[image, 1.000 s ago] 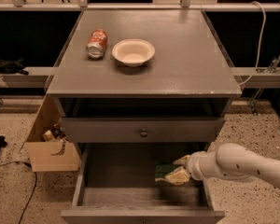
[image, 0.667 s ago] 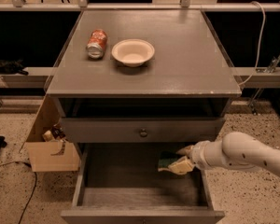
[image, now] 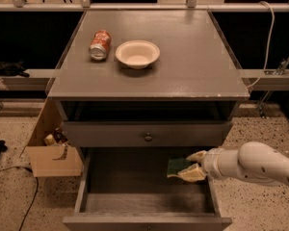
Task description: Pick sponge from middle drawer and place on counter
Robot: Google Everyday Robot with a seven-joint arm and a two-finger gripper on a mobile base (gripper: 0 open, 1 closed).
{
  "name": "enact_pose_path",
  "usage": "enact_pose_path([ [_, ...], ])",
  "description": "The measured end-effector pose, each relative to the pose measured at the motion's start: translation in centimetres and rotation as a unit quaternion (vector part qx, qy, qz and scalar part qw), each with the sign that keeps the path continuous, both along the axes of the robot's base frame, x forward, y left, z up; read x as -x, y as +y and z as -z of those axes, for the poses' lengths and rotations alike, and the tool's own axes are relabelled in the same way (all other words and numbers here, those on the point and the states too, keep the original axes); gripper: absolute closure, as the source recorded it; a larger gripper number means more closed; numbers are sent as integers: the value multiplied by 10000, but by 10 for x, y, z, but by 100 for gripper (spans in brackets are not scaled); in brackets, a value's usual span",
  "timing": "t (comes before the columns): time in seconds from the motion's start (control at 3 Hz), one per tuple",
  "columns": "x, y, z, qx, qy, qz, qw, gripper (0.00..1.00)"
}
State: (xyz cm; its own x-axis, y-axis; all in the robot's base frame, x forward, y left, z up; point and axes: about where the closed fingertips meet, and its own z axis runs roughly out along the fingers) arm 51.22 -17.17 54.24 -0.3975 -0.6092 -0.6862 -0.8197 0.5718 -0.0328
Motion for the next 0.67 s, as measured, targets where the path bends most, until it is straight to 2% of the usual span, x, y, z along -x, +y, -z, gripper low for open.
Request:
enact_pose_path([
  [0.33,41,-8,-42,163,-480,-97,9987,100],
  [0.67,79,-14,-141,436,-1345,-331,9894,100],
])
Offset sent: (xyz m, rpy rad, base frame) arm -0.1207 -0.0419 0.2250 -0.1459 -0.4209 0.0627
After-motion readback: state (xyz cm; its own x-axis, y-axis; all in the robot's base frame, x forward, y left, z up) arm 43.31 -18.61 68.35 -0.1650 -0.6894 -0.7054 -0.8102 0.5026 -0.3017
